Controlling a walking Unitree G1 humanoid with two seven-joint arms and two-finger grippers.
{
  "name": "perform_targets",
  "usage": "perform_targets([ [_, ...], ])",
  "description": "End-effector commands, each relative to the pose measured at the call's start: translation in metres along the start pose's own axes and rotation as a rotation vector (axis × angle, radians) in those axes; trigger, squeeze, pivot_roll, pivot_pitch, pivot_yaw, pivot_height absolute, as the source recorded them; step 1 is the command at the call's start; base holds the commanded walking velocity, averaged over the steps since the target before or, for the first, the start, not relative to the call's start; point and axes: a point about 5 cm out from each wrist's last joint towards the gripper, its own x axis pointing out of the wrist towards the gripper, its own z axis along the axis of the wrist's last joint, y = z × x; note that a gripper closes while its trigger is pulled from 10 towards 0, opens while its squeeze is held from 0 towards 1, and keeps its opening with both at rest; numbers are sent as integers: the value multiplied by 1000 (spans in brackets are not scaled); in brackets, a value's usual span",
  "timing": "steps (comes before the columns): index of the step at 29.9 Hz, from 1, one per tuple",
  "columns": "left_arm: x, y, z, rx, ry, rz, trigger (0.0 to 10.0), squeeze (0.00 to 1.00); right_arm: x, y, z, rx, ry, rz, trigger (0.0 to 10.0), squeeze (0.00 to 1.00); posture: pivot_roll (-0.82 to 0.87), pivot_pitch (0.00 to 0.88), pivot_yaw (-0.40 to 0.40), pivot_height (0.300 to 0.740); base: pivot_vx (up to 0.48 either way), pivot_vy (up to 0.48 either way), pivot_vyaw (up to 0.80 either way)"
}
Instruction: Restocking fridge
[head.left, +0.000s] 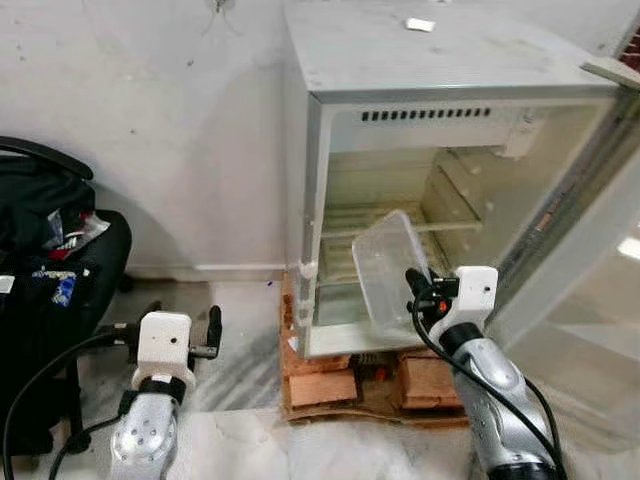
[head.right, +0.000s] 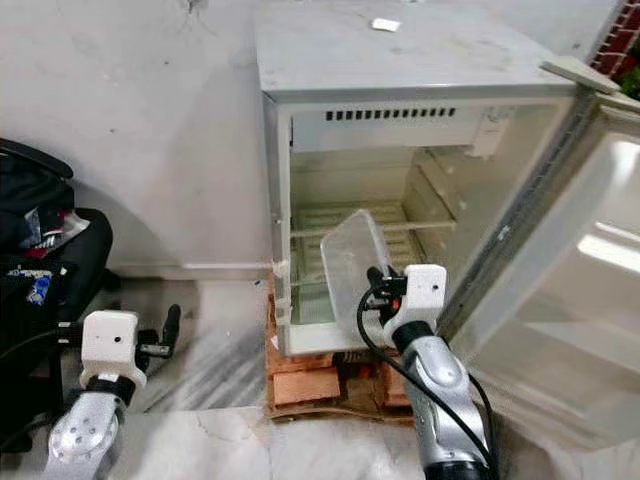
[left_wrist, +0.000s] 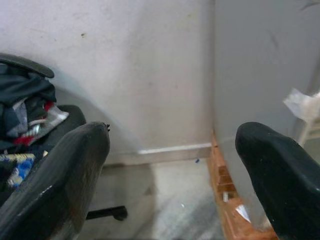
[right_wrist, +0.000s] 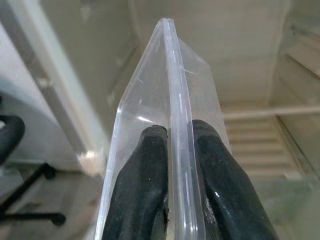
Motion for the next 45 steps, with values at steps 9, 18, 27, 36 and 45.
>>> perform_targets([
  [9, 3, -9, 1, -21, -6, -24, 10000, 0, 0, -9, 4, -12, -5, -16, 10000, 0, 58, 22, -54, 740, 302, 0, 0],
  [18, 1, -9, 1, -14, -8, -9, 10000, 0, 4, -7, 5, -17, -4, 2, 10000, 0, 65, 22, -60, 740, 91, 0, 0],
  [27, 1, -10, 1, -15, -5, -9, 10000, 0, 5, -6, 6, -20, -5, 11, 10000, 0, 59, 26, -59, 740, 0, -324, 0],
  [36, 0, -9, 0, -26, -7, 10, 10000, 0, 4, -4, 5, -30, -6, 26, 10000, 0, 56, 27, -57, 740, 0, -45, 258],
  [45, -1, -9, -2, -42, 7, 11, 10000, 0, 3, 0, 6, -43, -7, 70, 10000, 0, 53, 31, -56, 740, 0, 0, 464],
])
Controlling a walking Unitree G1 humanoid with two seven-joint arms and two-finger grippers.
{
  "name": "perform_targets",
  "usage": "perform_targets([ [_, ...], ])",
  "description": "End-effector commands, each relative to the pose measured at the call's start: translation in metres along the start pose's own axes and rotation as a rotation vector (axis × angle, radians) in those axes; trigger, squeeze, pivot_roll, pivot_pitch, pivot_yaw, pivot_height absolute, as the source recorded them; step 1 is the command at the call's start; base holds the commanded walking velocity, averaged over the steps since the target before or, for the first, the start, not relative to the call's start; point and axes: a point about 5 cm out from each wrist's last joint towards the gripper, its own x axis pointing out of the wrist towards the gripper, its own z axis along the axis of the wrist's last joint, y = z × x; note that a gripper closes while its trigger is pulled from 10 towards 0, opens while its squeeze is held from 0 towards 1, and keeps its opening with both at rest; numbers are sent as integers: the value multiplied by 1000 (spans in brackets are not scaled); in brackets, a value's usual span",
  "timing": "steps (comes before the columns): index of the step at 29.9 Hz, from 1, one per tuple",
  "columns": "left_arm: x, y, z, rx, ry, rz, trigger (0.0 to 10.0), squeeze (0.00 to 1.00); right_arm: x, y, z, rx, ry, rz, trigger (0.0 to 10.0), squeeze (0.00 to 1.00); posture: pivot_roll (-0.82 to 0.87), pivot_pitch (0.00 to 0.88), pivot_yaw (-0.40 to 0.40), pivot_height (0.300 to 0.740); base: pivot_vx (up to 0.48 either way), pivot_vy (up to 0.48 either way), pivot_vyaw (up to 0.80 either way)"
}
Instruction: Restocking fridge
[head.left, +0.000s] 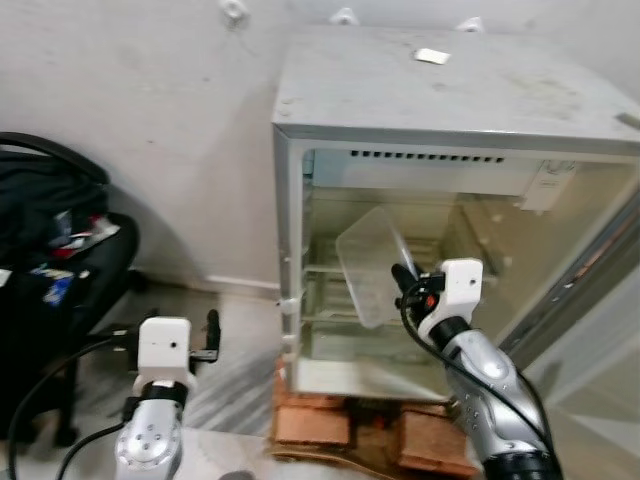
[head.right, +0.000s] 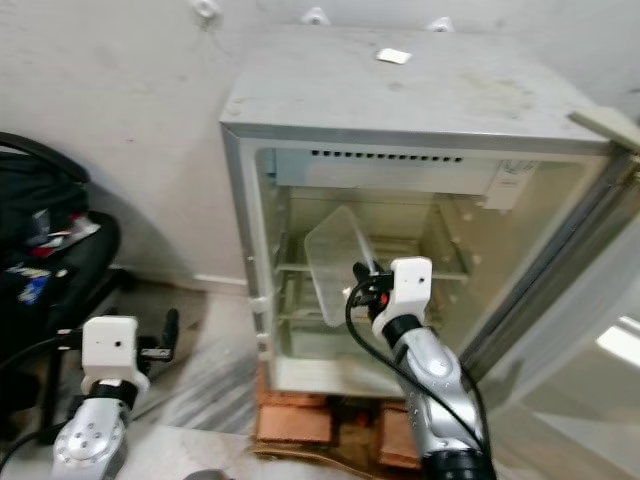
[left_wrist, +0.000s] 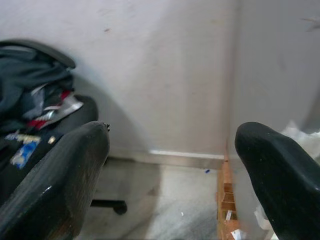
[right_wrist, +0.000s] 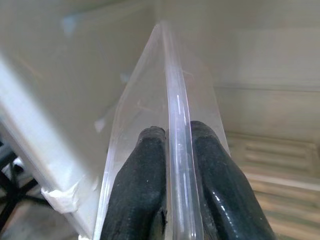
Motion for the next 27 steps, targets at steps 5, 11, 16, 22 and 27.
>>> perform_targets([
  [5, -1, 2, -1, 3, 10, 0, 10000, 0, 3, 4, 7, -5, -30, 17, 10000, 0, 54, 31, -56, 740, 0, 0, 759],
  [11, -1, 2, -1, 1, 14, -4, 10000, 0, 5, 0, 6, -4, -22, -21, 10000, 0, 58, 38, -57, 740, 0, 0, 0],
  [16, -3, 2, 2, -2, 14, -4, 10000, 0, 10, 0, 5, -14, -8, -49, 10000, 0, 66, 72, -60, 740, 0, 0, 0],
  [22, -16, 5, 5, -3, 31, 0, 10000, 0, 27, 3, 2, -36, 14, -88, 10000, 0, 91, 137, -69, 740, 0, 0, 0],
  [27, -23, 7, 7, -5, 41, 4, 10000, 0, 39, 0, 1, 7, 23, -139, 10000, 0, 111, 174, -76, 740, 0, 0, 0],
])
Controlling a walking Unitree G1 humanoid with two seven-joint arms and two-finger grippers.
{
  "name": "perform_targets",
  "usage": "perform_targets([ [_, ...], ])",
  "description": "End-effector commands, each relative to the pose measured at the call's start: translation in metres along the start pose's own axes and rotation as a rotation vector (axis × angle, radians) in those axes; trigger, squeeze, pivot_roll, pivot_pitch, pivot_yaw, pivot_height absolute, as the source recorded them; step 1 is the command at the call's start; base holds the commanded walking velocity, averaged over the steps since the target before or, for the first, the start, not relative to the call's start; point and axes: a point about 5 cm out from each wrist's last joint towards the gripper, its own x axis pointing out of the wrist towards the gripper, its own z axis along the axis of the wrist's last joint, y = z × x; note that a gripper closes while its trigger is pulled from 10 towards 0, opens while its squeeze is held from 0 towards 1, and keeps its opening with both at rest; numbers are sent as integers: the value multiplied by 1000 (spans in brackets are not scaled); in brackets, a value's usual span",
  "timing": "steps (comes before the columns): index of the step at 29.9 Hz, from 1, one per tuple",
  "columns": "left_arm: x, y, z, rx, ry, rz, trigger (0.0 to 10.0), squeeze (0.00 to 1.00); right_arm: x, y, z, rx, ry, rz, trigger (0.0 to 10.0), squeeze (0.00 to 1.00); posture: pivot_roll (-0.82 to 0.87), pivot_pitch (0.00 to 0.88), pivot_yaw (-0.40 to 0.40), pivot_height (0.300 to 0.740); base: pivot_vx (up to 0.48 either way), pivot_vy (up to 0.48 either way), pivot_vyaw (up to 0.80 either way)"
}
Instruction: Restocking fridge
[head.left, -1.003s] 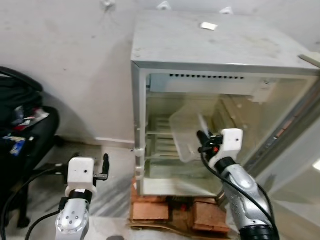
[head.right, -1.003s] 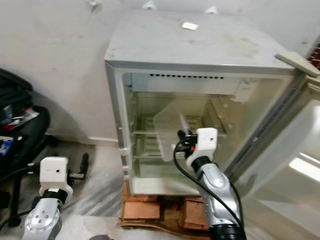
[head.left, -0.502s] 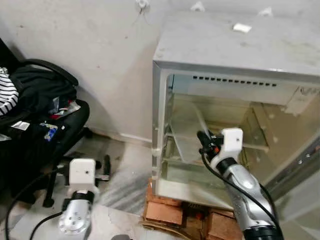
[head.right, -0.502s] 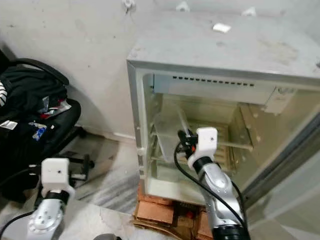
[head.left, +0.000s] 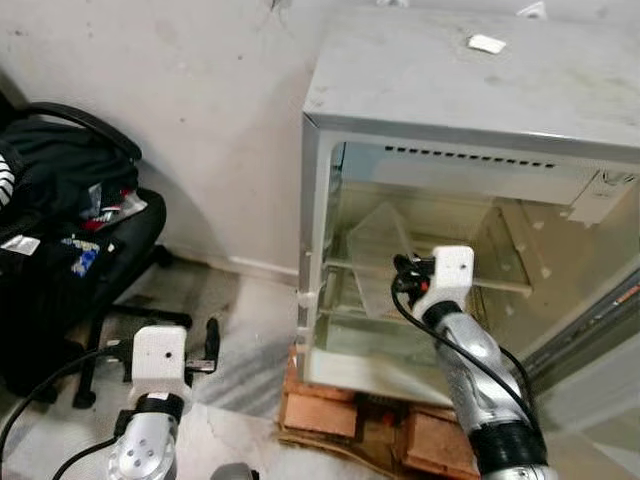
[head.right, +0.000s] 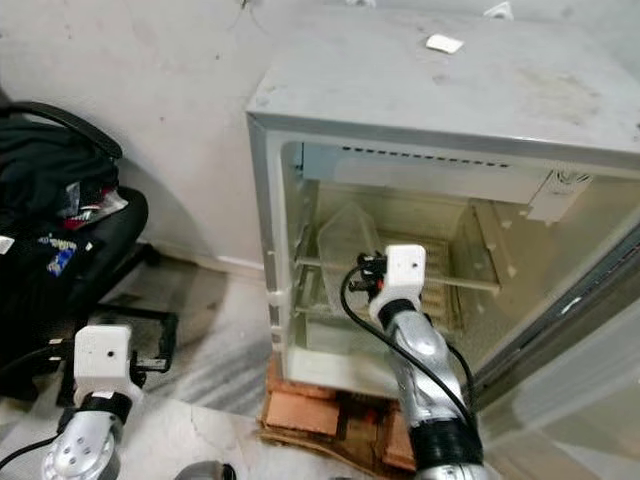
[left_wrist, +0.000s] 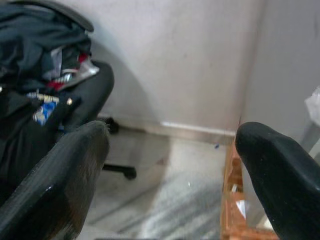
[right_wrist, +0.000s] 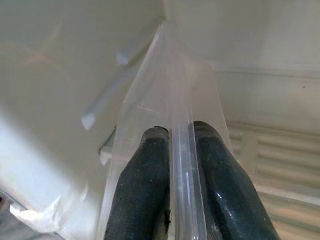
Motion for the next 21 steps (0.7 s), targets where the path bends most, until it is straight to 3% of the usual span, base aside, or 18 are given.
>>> perform_targets([
  [1, -7, -1, 5, -1, 0, -1, 10000, 0, 8, -6, -3, 47, 19, -55, 10000, 0, 132, 210, -81, 740, 0, 0, 0],
  [4, -14, -2, 11, -7, 6, 2, 10000, 0, 25, 1, 0, 96, 32, -70, 10000, 0, 151, 243, -90, 740, 0, 0, 0],
  [15, -38, -2, 24, -37, 35, 33, 10000, 0, 52, 7, 17, 171, 37, -147, 10000, 0, 231, 338, -128, 740, 0, 0, 0],
  [21, -53, -1, 29, -44, 66, 58, 10000, 0, 63, 16, 24, 313, 64, -215, 10000, 0, 263, 374, -145, 740, 0, 0, 0],
])
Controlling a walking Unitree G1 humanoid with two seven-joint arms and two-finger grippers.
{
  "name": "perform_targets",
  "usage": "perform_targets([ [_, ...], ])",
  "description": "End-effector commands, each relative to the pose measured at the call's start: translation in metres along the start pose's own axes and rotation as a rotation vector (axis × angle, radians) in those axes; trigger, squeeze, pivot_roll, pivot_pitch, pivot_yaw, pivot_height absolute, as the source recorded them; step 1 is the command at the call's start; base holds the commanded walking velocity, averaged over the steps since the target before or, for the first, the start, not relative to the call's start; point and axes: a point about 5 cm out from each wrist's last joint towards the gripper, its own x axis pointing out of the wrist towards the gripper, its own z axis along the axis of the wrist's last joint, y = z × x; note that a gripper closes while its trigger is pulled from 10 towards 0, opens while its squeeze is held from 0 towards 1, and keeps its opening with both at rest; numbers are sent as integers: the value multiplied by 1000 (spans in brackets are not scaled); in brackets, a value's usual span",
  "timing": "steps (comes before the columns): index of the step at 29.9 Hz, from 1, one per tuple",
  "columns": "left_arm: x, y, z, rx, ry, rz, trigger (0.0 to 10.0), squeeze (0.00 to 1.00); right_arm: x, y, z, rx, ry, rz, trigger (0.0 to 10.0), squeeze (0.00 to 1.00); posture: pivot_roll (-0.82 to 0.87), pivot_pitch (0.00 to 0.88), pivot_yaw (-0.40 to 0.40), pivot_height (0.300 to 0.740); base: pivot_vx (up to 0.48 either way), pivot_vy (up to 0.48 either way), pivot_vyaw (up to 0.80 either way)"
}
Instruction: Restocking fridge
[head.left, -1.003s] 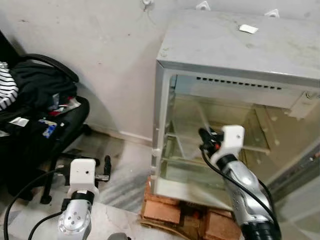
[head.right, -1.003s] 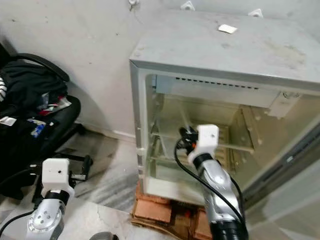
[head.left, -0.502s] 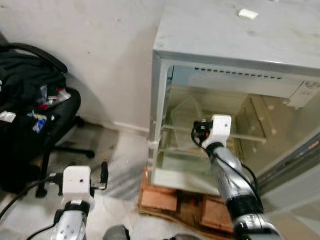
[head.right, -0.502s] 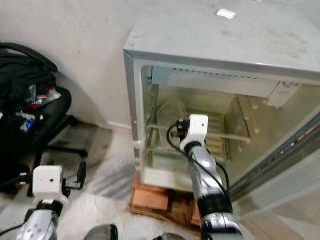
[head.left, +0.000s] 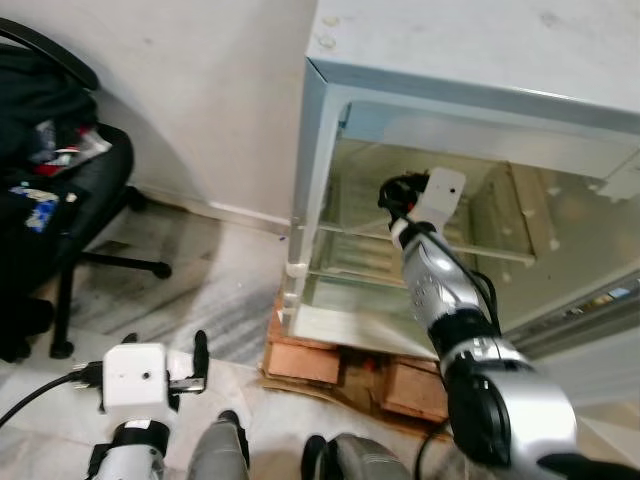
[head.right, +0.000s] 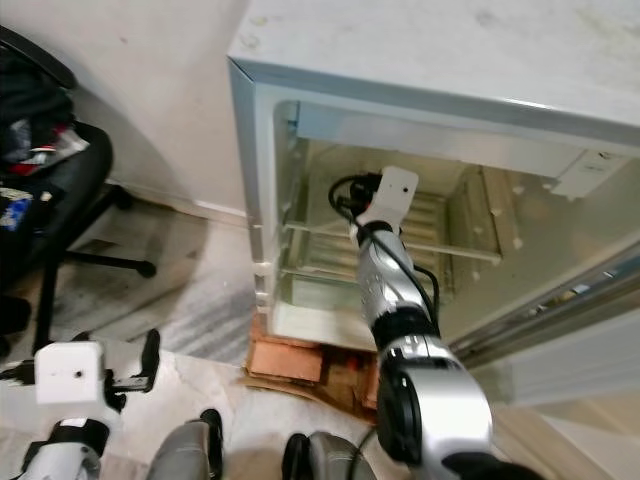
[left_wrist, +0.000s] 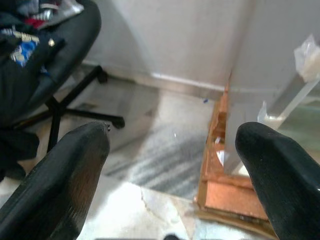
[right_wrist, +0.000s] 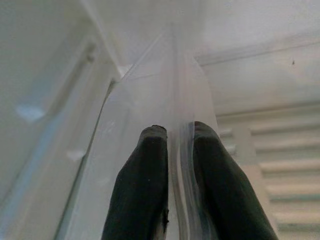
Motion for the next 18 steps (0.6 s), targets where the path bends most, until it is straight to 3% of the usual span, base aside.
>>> perform_targets([
  [1, -5, -1, -1, 3, 21, 3, 10000, 0, -11, -16, -36, 29, 153, -97, 10000, 0, 268, 380, -146, 740, 0, 0, 0],
  [5, -9, -2, 1, -2, 33, 10, 10000, 0, -8, -9, -34, 181, 156, -149, 10000, 0, 280, 387, -151, 740, 0, 0, 0],
  [6, -10, -2, 2, -2, 36, 13, 10000, 0, -7, -5, -33, 214, 152, -142, 10000, 1000, 283, 386, -152, 740, 0, 0, 0],
  [9, -11, 0, 2, -2, 43, 20, 10000, 0, -5, 5, -30, 248, 137, -108, 10000, 1000, 283, 383, -153, 740, 0, 0, 0],
  [11, -11, -1, 1, -4, 46, 23, 10000, 0, -4, 10, -27, 217, 123, -78, 10000, 1000, 282, 382, -156, 740, 0, 0, 0],
  [18, -11, -1, 1, -4, 46, 23, 10000, 0, -4, 10, -27, 217, 123, -78, 10000, 1000, 282, 382, -156, 740, 0, 0, 0],
])
